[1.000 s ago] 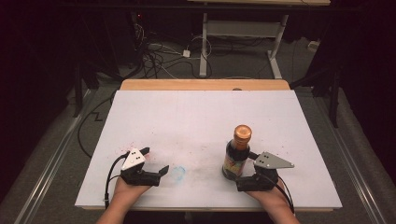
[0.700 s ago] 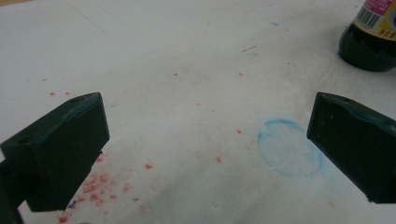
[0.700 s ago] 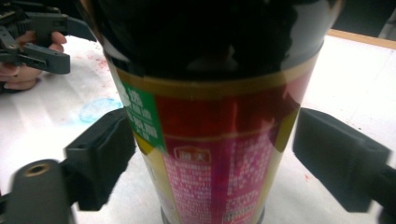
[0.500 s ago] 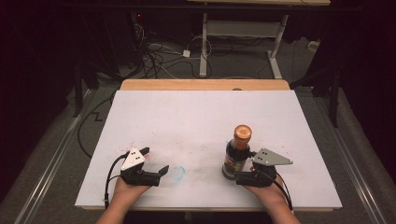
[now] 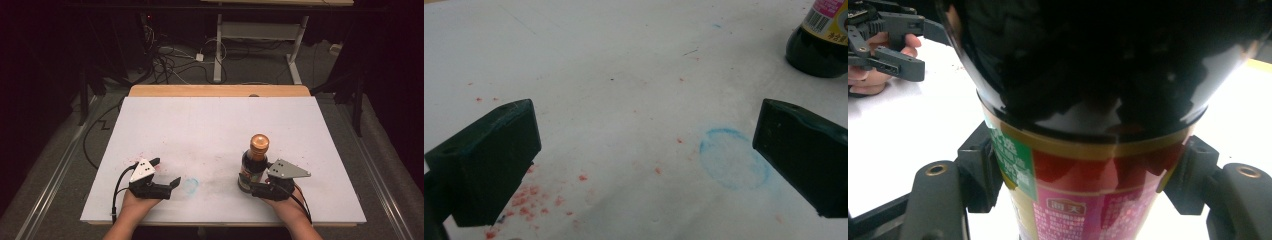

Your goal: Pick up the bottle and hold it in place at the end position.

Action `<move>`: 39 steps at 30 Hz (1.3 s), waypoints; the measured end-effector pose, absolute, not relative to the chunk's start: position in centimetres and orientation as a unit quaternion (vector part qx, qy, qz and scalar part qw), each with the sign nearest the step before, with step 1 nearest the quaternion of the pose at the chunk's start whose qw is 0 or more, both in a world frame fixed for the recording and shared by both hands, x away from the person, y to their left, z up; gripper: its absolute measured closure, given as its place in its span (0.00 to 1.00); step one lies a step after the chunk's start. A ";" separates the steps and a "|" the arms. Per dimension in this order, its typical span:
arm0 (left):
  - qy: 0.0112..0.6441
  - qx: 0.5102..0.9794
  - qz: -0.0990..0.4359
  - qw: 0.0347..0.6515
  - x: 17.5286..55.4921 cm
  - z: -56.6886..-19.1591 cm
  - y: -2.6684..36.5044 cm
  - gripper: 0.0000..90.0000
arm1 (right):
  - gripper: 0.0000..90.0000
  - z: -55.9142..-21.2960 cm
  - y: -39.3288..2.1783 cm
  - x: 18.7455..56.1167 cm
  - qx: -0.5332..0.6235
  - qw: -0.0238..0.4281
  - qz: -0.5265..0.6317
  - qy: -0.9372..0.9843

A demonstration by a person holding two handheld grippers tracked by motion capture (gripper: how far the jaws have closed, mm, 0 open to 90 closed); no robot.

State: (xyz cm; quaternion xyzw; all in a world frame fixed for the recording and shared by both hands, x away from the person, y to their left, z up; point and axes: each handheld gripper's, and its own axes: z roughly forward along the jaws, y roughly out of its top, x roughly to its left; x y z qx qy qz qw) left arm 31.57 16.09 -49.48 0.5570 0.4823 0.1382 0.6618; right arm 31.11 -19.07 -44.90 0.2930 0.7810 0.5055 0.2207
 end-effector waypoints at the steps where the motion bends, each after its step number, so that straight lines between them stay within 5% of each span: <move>1: 0.482 0.557 0.139 0.662 31.6 -49.5 16.1 0.00 | 0.36 -44.9 -19.1 31.2 0.293 0.219 0.505 0.781; 14: 0.482 0.556 0.140 0.663 31.6 -49.5 16.1 0.00 | 0.36 -43.2 -18.6 32.3 0.307 0.243 0.508 0.767; 39: 0.477 0.550 0.135 0.672 31.4 -49.4 16.4 0.00 | 0.35 -43.0 -11.4 43.4 0.351 0.252 0.498 0.752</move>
